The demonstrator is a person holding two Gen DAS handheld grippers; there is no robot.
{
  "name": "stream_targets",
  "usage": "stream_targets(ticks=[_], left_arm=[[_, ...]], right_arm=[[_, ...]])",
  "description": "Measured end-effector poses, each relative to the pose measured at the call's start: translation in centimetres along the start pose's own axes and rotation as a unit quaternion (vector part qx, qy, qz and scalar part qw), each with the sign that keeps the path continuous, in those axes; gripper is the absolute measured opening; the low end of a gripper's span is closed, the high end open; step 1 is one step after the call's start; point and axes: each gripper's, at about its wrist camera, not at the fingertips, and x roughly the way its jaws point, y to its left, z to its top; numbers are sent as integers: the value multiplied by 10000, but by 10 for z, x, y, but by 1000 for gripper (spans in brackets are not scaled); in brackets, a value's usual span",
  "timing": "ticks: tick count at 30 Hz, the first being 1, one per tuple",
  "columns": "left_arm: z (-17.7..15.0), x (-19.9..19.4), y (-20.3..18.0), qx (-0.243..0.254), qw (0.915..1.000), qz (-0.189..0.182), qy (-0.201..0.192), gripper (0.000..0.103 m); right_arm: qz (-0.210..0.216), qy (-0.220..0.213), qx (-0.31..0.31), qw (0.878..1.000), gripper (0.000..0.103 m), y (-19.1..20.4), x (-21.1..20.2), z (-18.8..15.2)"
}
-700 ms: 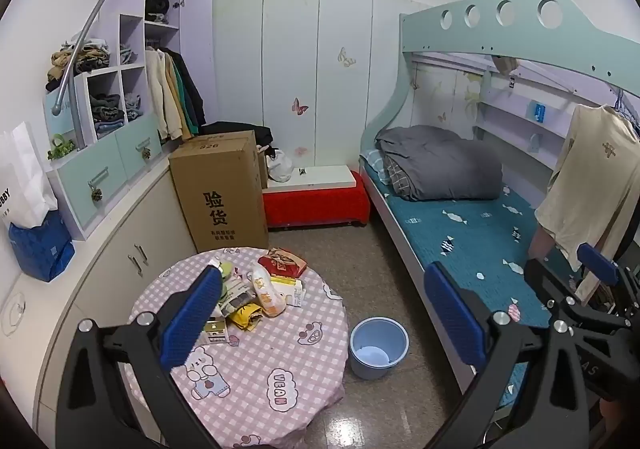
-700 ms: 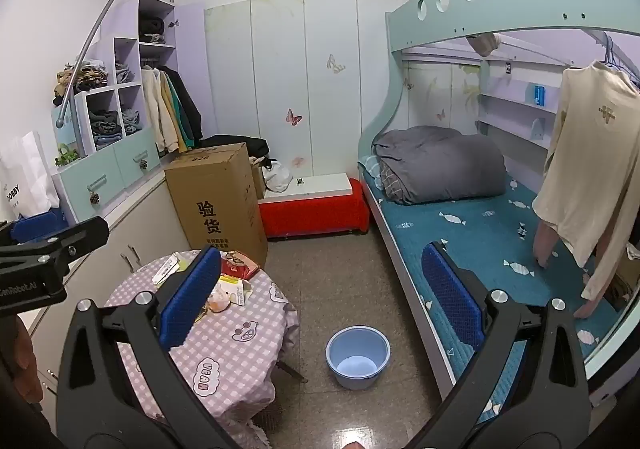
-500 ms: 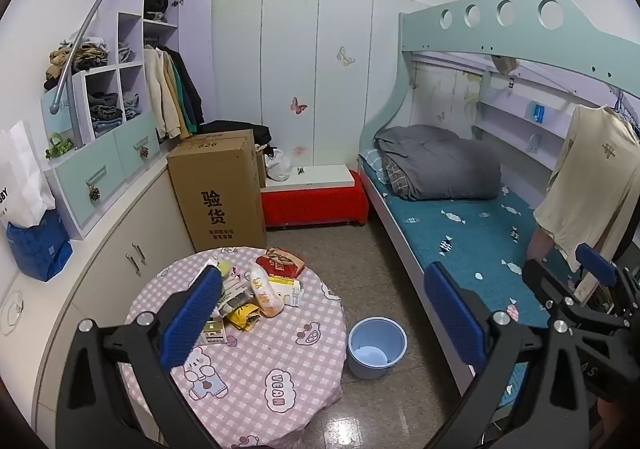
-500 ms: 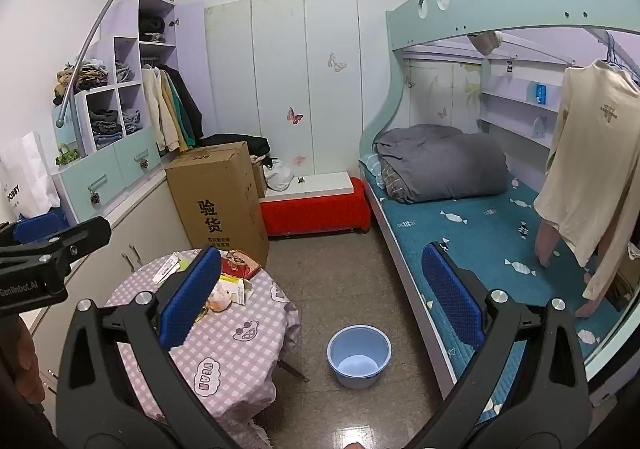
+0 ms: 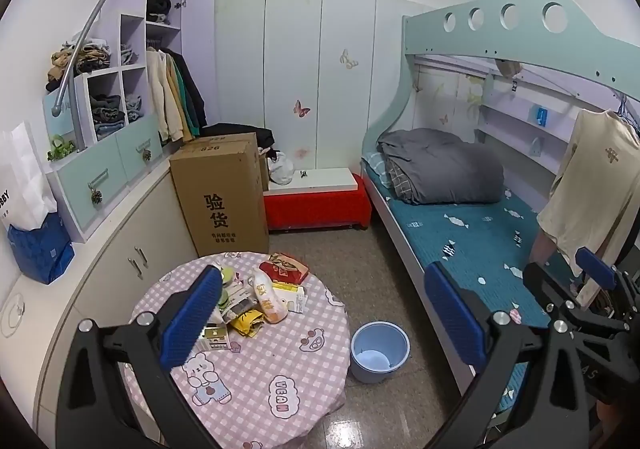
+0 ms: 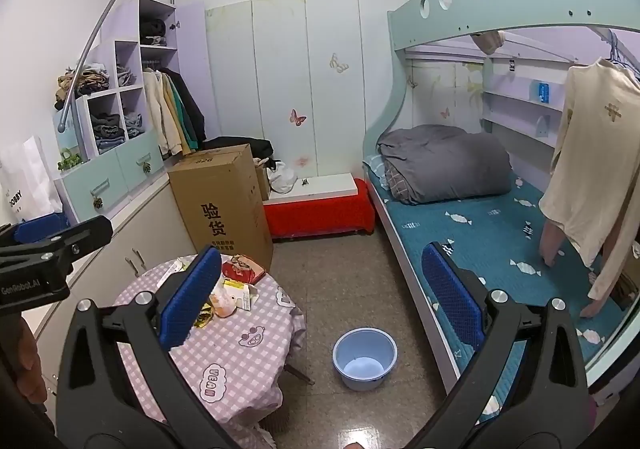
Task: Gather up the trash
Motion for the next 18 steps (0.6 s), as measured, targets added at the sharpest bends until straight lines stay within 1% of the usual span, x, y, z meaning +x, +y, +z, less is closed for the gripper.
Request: stream_targets(ticks=[18], left_arm=[[4, -1, -1, 42, 10000, 7, -18, 99]], right_arm=[[13, -4, 19, 10000, 98, 2, 0, 3]])
